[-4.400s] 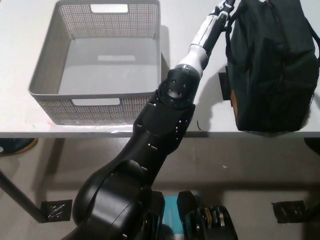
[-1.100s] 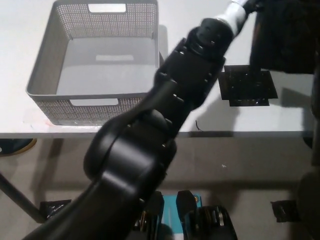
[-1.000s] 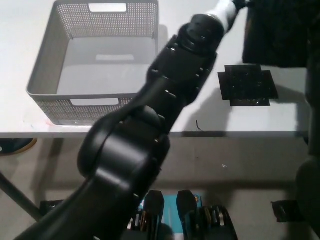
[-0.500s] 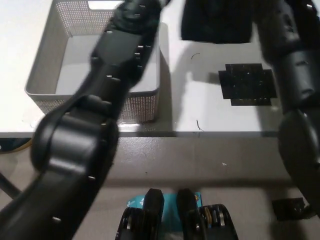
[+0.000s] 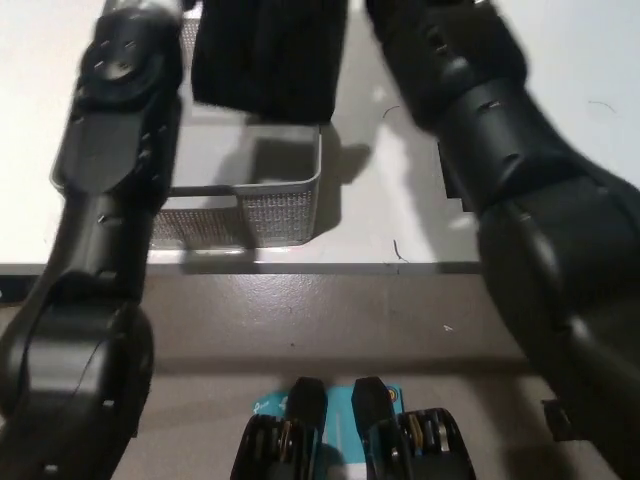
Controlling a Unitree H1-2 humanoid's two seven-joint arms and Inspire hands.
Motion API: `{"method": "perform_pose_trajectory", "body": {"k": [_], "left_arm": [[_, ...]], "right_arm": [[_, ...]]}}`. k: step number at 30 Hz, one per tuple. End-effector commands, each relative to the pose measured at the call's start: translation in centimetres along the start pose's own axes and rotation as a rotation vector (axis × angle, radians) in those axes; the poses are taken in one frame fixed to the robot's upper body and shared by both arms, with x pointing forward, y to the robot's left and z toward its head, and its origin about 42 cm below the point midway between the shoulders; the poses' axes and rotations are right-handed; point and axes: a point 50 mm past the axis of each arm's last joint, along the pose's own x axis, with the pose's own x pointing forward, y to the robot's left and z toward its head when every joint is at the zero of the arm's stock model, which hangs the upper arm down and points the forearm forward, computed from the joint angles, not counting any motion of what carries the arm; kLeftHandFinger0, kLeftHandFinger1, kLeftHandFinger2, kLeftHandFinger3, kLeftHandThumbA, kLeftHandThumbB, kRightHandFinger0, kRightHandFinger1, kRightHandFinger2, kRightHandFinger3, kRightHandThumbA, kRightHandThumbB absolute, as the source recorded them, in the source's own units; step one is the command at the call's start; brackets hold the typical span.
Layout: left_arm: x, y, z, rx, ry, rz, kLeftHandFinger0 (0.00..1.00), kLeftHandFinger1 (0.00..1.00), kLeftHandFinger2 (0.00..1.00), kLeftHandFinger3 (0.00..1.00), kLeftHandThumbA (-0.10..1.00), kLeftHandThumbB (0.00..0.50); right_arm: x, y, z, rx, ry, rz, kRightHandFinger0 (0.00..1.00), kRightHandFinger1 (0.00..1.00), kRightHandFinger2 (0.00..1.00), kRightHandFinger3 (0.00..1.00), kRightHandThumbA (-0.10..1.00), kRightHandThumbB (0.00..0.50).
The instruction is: Use both hands to pick up a lunch bag on the right hand side and place it into a container on the left hand side
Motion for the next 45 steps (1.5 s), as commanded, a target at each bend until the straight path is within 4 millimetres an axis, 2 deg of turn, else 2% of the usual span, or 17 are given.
{"method": "perform_pose_trajectory", "body": {"k": [1, 3, 6, 10, 13, 18, 20, 21, 24, 25, 26, 27, 31, 32, 33, 38, 45], "left_arm": [[-0.5, 4.9, 9.8, -0.075, -0.295, 0.081, 1.0, 1.0, 1.0, 1.0, 1.0, 0.228], [-0.9, 5.2, 9.4, -0.081, -0.276, 0.084, 1.0, 1.0, 1.0, 1.0, 1.0, 0.236], [-2.4, 6.8, 7.4, -0.059, -0.259, 0.094, 1.0, 1.0, 1.0, 1.0, 1.0, 0.22], [-3.2, 7.6, 5.9, -0.006, -0.204, 0.123, 1.0, 1.0, 1.0, 1.0, 1.0, 0.236], [-3.6, 8.1, 4.5, 0.042, -0.151, 0.103, 1.0, 1.0, 1.0, 1.0, 1.0, 0.263], [-3.9, 10.4, 5.4, 0.33, -0.041, 0.108, 1.0, 1.0, 1.0, 1.0, 1.0, 0.322], [-4.0, 11.7, 5.9, 0.4, -0.009, 0.084, 1.0, 1.0, 1.0, 1.0, 1.0, 0.327], [-4.0, 12.7, 6.3, 0.471, 0.015, 0.052, 1.0, 1.0, 1.0, 1.0, 1.0, 0.339], [-4.4, 16.3, 7.3, 0.657, 0.083, -0.028, 1.0, 1.0, 1.0, 1.0, 1.0, 0.31], [-4.6, 17.2, 7.6, 0.673, 0.094, -0.031, 1.0, 1.0, 1.0, 1.0, 1.0, 0.309], [-4.9, 18.5, 8.4, 0.721, 0.101, -0.043, 1.0, 1.0, 1.0, 1.0, 1.0, 0.31], [-5.0, 19.1, 8.9, 0.749, 0.106, -0.049, 1.0, 1.0, 1.0, 1.0, 1.0, 0.293], [-5.9, 21.8, 10.8, 0.837, 0.09, -0.071, 1.0, 1.0, 1.0, 1.0, 1.0, 0.344], [-6.1, 22.3, 11.5, 0.864, 0.082, -0.076, 1.0, 1.0, 1.0, 1.0, 1.0, 0.267], [-6.4, 22.7, 12.2, 0.891, 0.075, -0.083, 1.0, 1.0, 1.0, 1.0, 1.0, 0.229], [-7.1, 23.5, 13.6, 0.976, 0.079, -0.1, 1.0, 1.0, 1.0, 1.0, 1.0, 0.248], [-6.8, 23.6, 15.1, 0.939, 0.061, -0.12, 1.0, 1.0, 1.0, 1.0, 1.0, 0.249]], "right_arm": [[-3.2, 16.3, 7.1, -0.203, -0.218, 0.429, 1.0, 1.0, 1.0, 1.0, 1.0, 0.138], [-3.3, 16.5, 6.5, -0.2, -0.207, 0.436, 1.0, 1.0, 1.0, 1.0, 1.0, 0.136], [-3.5, 16.8, 3.7, -0.186, -0.175, 0.477, 1.0, 1.0, 1.0, 1.0, 1.0, 0.124], [-3.4, 16.5, 2.1, -0.181, -0.122, 0.473, 1.0, 1.0, 1.0, 1.0, 1.0, 0.168], [-3.2, 15.7, 1.0, -0.139, -0.099, 0.471, 1.0, 1.0, 1.0, 1.0, 1.0, 0.143], [-2.1, 12.4, 0.4, -0.216, -0.083, 0.405, 1.0, 1.0, 1.0, 1.0, 1.0, 0.164], [-1.8, 11.2, 0.6, -0.286, -0.088, 0.34, 1.0, 1.0, 1.0, 1.0, 1.0, 0.158], [-1.5, 10.4, 0.8, -0.335, -0.103, 0.309, 1.0, 1.0, 1.0, 1.0, 1.0, 0.124], [-0.3, 5.1, 2.0, -0.722, -0.18, 0.116, 1.0, 1.0, 1.0, 1.0, 1.0, 0.119], [-0.2, 3.8, 2.2, -0.787, -0.212, 0.078, 1.0, 1.0, 1.0, 1.0, 0.87, 0.1], [0.1, 1.2, 2.7, -0.913, -0.257, 0.002, 1.0, 1.0, 1.0, 1.0, 0.62, 0.092], [0.2, -0.2, 2.9, -0.96, -0.266, -0.036, 1.0, 1.0, 1.0, 1.0, 0.54, 0.087], [0.0, -6.6, 4.0, -1.023, -0.326, -0.152, 1.0, 1.0, 1.0, 1.0, 0.68, 0.065], [-0.2, -8.2, 4.6, -0.995, -0.335, -0.166, 1.0, 1.0, 1.0, 1.0, 0.78, 0.068], [-0.6, -9.8, 5.2, -0.977, -0.349, -0.179, 1.0, 1.0, 1.0, 1.0, 0.85, 0.068], [-2.2, -12.7, 6.2, -0.948, -0.413, -0.193, 1.0, 1.0, 1.0, 1.0, 0.99, 0.113], [-4.8, -14.8, 6.6, -0.917, -0.463, -0.161, 1.0, 1.0, 1.0, 1.0, 1.0, 0.131]]}}
